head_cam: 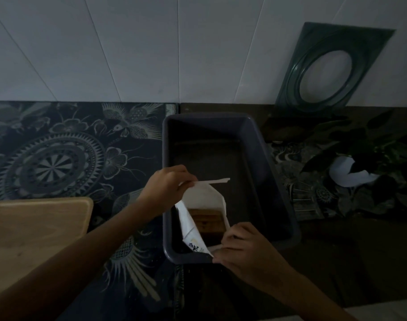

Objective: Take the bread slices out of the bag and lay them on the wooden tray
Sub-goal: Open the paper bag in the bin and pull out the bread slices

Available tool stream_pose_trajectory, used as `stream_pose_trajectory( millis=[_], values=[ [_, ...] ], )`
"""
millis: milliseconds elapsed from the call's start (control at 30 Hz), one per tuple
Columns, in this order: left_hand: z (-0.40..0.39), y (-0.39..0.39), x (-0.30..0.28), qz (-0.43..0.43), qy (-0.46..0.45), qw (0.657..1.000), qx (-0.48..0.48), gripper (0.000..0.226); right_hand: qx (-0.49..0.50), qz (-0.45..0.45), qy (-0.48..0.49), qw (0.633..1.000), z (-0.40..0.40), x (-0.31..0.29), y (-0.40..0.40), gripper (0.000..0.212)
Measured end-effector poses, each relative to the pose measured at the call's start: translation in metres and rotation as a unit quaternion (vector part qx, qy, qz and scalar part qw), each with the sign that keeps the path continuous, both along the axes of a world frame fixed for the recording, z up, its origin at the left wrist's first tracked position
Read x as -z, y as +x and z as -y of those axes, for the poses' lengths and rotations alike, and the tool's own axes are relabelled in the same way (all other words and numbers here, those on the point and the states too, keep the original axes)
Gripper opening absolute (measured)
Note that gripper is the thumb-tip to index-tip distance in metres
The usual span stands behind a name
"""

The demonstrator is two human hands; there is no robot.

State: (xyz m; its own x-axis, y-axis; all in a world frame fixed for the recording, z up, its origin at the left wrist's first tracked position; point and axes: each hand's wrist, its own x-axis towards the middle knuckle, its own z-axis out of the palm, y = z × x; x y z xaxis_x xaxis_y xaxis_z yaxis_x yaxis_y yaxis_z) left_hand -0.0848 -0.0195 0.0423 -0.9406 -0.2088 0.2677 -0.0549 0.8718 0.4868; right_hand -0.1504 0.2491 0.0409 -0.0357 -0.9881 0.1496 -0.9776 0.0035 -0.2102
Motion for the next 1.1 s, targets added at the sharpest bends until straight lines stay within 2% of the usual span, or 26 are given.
stream_pose_trajectory(
  millis=[300,533,633,833,967,1100],
  values=[
    [-0.002,0.002,0.004,-0.017,-0.007,1.000,-0.003,0.017,0.008,0.005,0.022,1.000,-0.003,-0.004,-0.002,0.024],
    [-0.013,0.006,-0.001,-0.024,0.010,0.999,0.023,0.016,0.062,0.021,-0.010,0.998,0.017,-0.028,0.000,0.034],
    [-0.015,0.006,0.000,-0.028,0.021,0.999,0.026,0.015,0.097,-0.001,-0.005,0.995,0.043,-0.041,-0.004,0.028],
    [-0.012,0.006,0.001,-0.034,0.062,0.997,0.011,0.015,0.095,-0.014,0.189,0.977,0.094,-0.038,-0.009,0.033],
    [-0.012,0.007,0.002,-0.035,0.080,0.996,0.015,0.015,0.108,-0.012,0.311,0.944,0.115,-0.012,-0.010,0.033],
    [-0.012,0.006,0.002,-0.033,0.097,0.995,0.010,0.014,0.131,-0.028,0.402,0.906,0.120,0.003,-0.007,0.042]
  ],
)
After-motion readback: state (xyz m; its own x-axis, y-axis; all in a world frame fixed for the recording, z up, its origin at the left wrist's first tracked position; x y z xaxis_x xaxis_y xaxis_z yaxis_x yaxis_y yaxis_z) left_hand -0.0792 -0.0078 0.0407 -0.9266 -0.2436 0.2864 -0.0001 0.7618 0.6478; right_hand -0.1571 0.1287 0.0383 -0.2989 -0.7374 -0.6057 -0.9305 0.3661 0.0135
